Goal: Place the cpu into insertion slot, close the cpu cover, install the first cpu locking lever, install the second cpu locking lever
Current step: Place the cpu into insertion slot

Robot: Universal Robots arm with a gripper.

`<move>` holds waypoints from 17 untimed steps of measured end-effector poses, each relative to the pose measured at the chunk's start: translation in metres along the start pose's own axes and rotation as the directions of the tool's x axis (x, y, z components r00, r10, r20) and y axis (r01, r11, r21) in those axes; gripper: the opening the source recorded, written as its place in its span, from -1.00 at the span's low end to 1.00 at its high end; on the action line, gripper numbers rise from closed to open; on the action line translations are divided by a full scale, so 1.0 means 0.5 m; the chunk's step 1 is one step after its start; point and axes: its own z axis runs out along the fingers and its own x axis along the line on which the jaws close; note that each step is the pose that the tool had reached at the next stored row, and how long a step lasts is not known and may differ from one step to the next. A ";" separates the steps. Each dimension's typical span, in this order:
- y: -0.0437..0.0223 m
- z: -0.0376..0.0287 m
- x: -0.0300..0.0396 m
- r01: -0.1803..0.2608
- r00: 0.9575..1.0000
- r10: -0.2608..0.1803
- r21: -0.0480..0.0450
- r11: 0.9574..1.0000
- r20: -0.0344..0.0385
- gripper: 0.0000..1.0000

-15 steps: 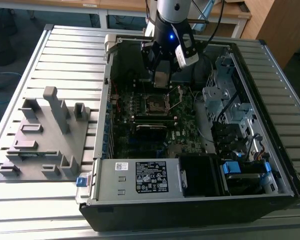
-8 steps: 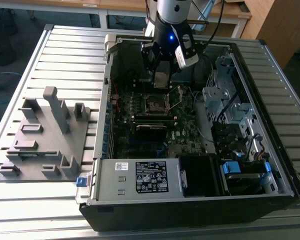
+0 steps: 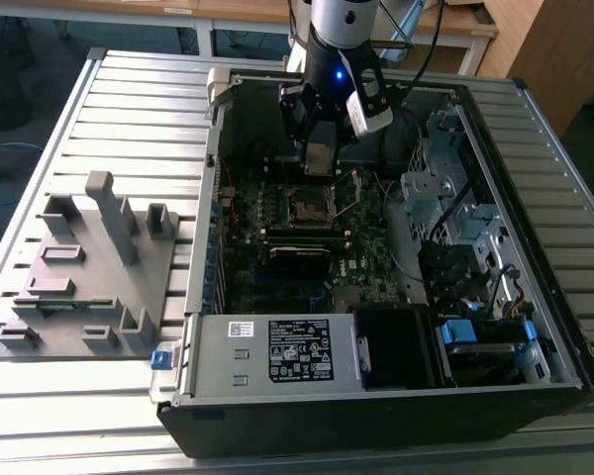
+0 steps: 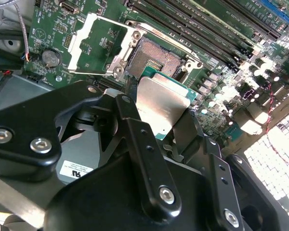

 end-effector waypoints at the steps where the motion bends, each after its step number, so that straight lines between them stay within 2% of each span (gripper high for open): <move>1: 0.000 0.000 0.000 0.000 1.000 0.000 0.000 1.000 0.000 0.08; 17: -0.001 0.006 0.000 0.000 1.000 0.000 0.000 1.000 0.000 0.08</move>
